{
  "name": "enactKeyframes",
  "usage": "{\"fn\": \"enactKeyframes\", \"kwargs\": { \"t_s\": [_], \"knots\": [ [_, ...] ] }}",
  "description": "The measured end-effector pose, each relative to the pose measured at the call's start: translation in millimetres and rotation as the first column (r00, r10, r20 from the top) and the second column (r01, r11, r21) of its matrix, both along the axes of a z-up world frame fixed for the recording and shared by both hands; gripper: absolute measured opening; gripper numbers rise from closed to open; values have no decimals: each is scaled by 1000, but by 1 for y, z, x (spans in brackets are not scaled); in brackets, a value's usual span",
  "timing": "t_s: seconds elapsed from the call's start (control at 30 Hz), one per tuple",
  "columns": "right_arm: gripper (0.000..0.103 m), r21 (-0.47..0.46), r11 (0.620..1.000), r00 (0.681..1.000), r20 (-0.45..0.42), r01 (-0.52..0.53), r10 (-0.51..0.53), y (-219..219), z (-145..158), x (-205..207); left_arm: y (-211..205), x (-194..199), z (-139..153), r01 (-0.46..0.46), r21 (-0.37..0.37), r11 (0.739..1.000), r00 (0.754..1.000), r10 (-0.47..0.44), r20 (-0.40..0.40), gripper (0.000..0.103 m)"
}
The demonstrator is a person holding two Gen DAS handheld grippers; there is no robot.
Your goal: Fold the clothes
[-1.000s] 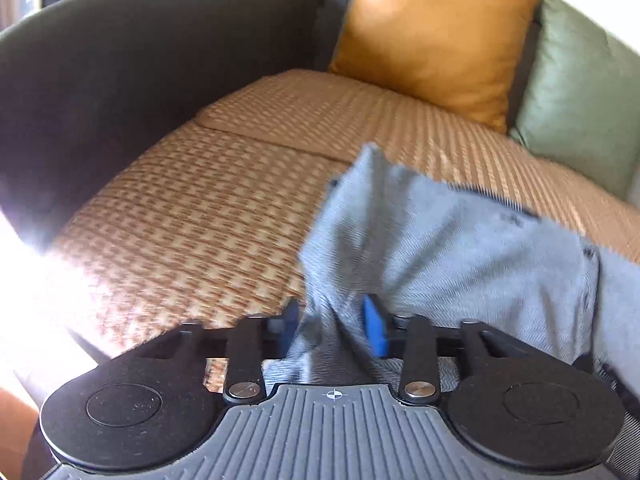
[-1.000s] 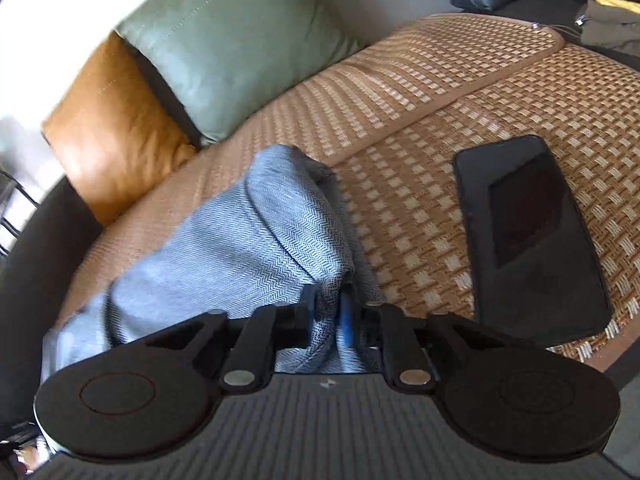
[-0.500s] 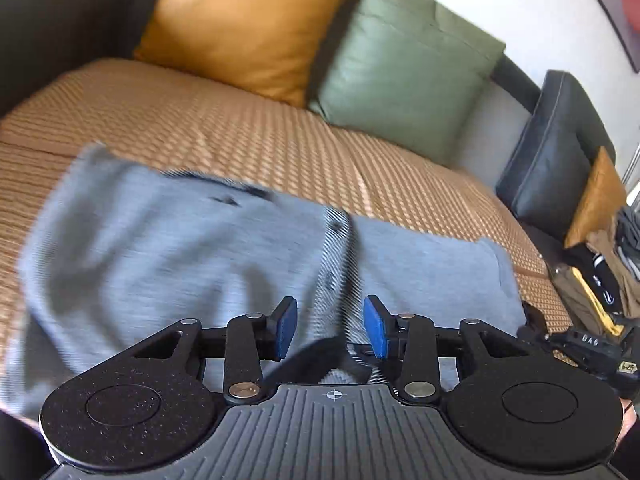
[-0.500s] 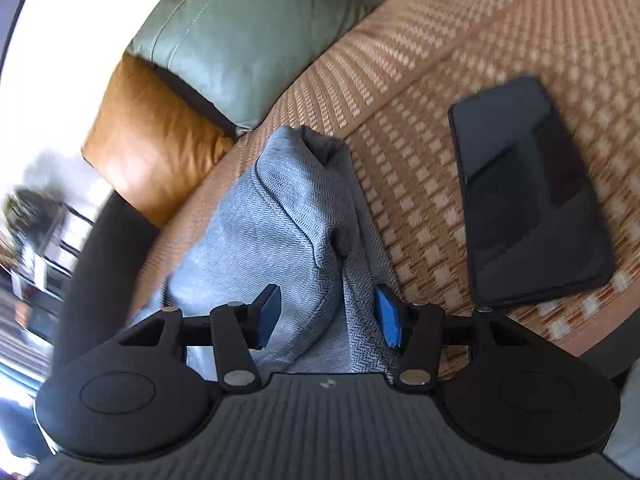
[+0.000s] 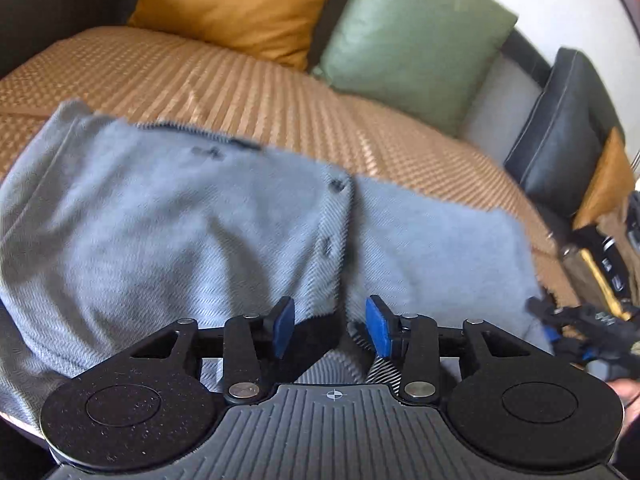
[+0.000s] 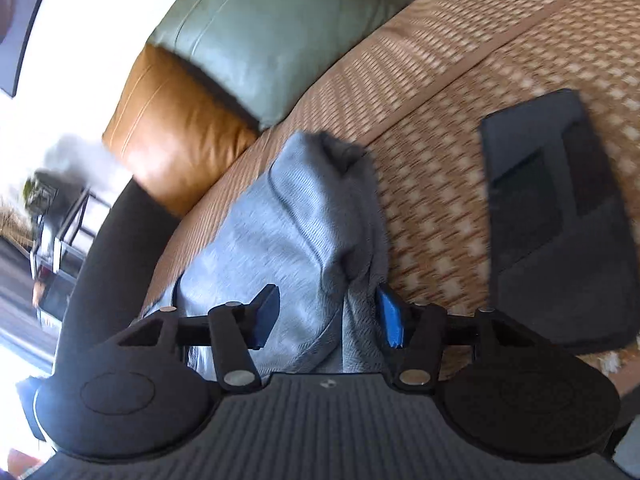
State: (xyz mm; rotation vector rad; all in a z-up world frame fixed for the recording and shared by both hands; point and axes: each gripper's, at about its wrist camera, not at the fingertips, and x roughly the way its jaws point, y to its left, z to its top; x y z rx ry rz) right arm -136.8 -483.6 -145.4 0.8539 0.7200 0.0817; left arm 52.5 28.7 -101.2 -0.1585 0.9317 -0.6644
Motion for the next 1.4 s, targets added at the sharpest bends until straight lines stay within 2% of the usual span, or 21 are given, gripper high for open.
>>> {"fn": "enactKeyframes", "kwargs": {
  "t_s": [0.1, 0.3, 0.43, 0.5, 0.63, 0.67, 0.7, 0.77, 0.8, 0.9, 0.97, 1.03, 1.1, 1.17, 1.3, 1.4],
  "knots": [
    [50, -11, 998, 998, -5, 60, -60, 0, 0, 2, -8, -2, 6, 15, 19, 1000, 999, -16, 46, 59],
    [54, -112, 988, 994, -2, 106, -107, -1, 4, -1, -8, -3, -20, 18, 48, 999, 1000, -18, -7, 59],
    [55, -17, 999, 1000, -2, 30, -30, 0, -1, 10, -9, -8, -19, 20, 62, 998, 1000, -21, 7, 60],
    [52, -36, 999, 1000, 4, 0, 0, 6, -2, 14, -9, -8, -14, 36, 36, 999, 999, -36, 0, 60],
    [51, 37, 997, 997, 23, 73, -74, 2, -11, 12, -13, -8, -15, 58, 21, 998, 998, -58, -10, 61],
    [42, 38, 996, 996, 19, 84, -85, 1, -12, 11, -16, -8, -21, 60, 33, 998, 998, -59, -19, 62],
    [32, 33, 995, 996, 13, 92, -93, -1, -13, 11, -18, -11, -24, 73, 44, 996, 997, -74, 14, 62],
    [24, 64, 992, 994, -1, 106, -106, -6, -17, 9, -23, -18, -26, 100, 82, 992, 992, -106, 69, 62],
    [20, 81, 991, 994, -7, 110, -110, -8, -18, 8, -24, -20, -22, 105, 93, 990, 992, -112, 66, 62],
    [18, 114, 987, 993, -20, 115, -114, -10, -20, 8, -25, -22, -9, 143, 29, 989, 989, -144, 43, 62],
    [18, 105, 988, 994, -18, 109, -108, -8, -19, 9, -29, -24, -4, 150, 43, 988, 985, -153, 77, 62],
    [18, 112, 987, 994, -15, 111, -110, -8, -20, 9, -32, -23, -16, 141, 71, 987, 987, -146, 72, 61],
    [17, 124, 985, 993, -14, 121, -120, -9, -22, 8, -36, -21, -29, 133, 100, 986, 988, -140, 68, 54],
    [16, 113, 987, 993, -16, 118, -117, -8, -21, 9, -38, -32, -31, 158, 149, 976, 973, -180, 147, 52],
    [12, 115, 985, 991, -61, 125, -119, -7, -10, 15, -40, -35, -28, 160, 161, 974, 970, -185, 157, 52],
    [12, 110, 988, 994, -3, 106, -106, 8, 28, 19, -30, -31, -23, 168, 120, 979, 975, -183, 128, 53]
  ]
}}
